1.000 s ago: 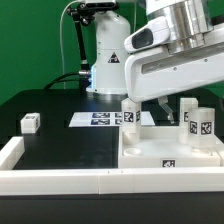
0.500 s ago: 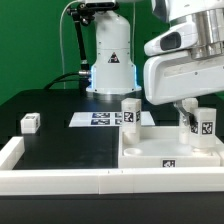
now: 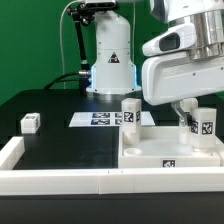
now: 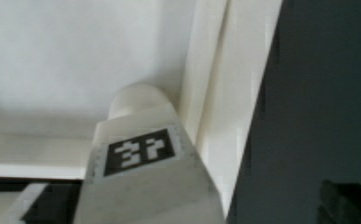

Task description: Assemble square table

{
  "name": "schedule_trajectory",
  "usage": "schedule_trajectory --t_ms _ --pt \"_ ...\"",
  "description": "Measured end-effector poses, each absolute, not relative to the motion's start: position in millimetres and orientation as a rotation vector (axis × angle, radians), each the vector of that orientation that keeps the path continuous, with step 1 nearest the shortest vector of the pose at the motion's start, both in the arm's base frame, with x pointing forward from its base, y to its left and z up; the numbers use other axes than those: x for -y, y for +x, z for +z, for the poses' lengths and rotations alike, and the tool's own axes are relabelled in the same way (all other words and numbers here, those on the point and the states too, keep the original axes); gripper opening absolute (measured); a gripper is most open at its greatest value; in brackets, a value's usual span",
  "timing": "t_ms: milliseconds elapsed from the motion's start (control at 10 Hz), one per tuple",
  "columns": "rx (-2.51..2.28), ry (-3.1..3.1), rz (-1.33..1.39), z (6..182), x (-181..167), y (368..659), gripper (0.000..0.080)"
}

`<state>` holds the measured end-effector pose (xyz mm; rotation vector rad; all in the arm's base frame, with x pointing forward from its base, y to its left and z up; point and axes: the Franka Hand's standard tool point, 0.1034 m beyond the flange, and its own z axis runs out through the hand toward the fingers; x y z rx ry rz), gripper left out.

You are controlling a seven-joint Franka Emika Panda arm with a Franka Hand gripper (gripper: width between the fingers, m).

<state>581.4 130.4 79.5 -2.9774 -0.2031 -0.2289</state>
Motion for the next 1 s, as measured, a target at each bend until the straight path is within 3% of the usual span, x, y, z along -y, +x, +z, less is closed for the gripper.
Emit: schedule_trajectory --t_ms 400,700,800,900,1000 --pt "0.420 -3.017 -0.277 89.0 -123.1 589.9 0.0649" --pt "0.425 -3.018 -0.295 85.0 -114.5 588.1 0.0649" --pt "0.424 -3.018 -0.292 82.5 -113.8 587.4 0.0508" --pt "0.425 -3.018 -0.291 82.1 -113.8 587.3 0.0508" --pt "0.425 -3.018 -0.291 82.0 -113.9 587.2 0.0333"
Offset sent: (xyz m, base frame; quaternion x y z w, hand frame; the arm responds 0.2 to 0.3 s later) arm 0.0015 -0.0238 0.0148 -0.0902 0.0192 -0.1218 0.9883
